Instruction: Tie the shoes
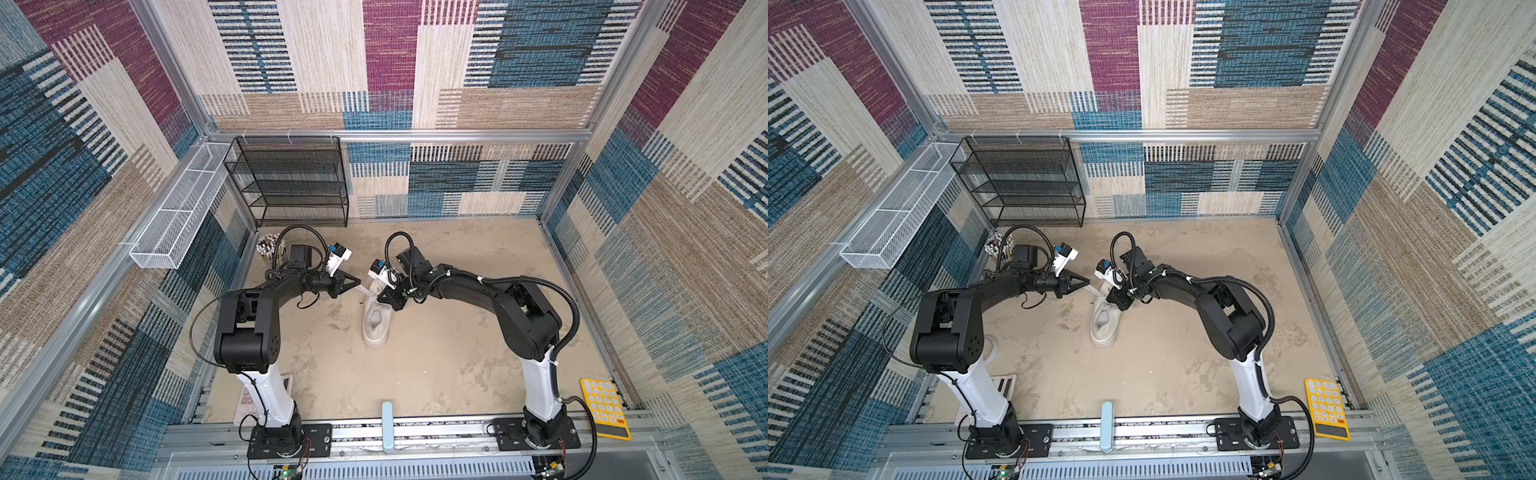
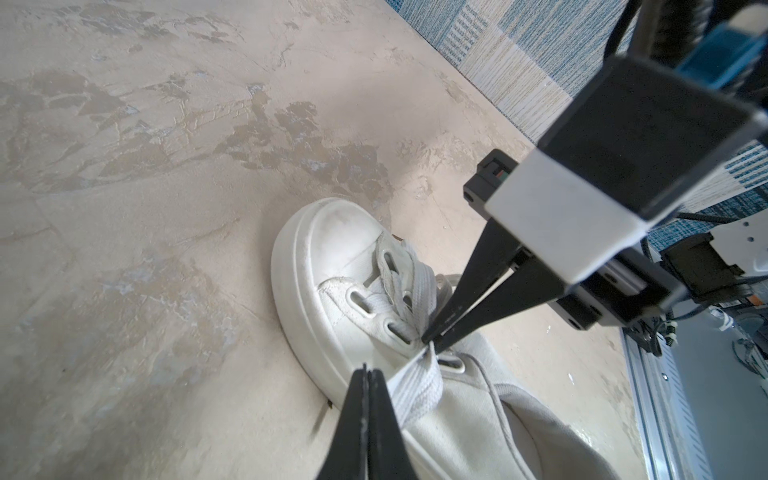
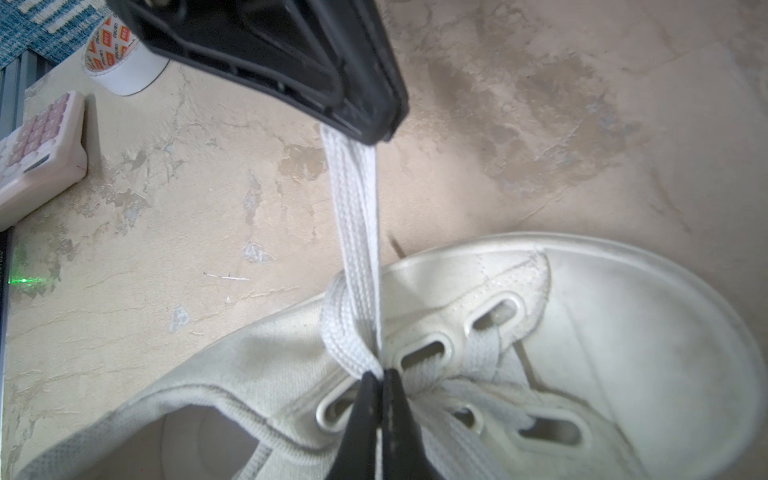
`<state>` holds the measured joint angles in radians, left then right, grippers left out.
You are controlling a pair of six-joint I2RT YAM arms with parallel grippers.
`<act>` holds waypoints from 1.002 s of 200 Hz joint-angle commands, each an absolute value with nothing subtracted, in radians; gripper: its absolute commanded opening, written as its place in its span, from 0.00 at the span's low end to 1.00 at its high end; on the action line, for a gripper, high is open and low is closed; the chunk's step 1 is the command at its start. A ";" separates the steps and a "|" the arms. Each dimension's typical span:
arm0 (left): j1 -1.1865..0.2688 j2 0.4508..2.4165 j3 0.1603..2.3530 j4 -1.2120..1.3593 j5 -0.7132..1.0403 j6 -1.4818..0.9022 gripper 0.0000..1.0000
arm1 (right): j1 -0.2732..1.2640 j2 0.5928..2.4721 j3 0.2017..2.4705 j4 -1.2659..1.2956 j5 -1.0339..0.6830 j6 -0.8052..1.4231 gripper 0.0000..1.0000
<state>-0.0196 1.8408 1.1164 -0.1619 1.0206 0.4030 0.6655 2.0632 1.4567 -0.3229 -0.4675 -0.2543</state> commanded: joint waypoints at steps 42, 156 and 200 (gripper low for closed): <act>-0.037 1.832 1.168 -0.207 1.009 0.529 0.00 | 0.663 2.019 1.516 -0.473 -0.465 -0.193 0.31; -0.035 1.864 1.241 -0.305 1.001 0.565 0.00 | 0.618 1.906 1.308 -0.377 -0.490 -0.157 0.38; -0.035 1.864 1.247 -0.316 1.005 0.566 0.00 | 0.617 1.970 1.345 -0.377 -0.435 -0.178 0.38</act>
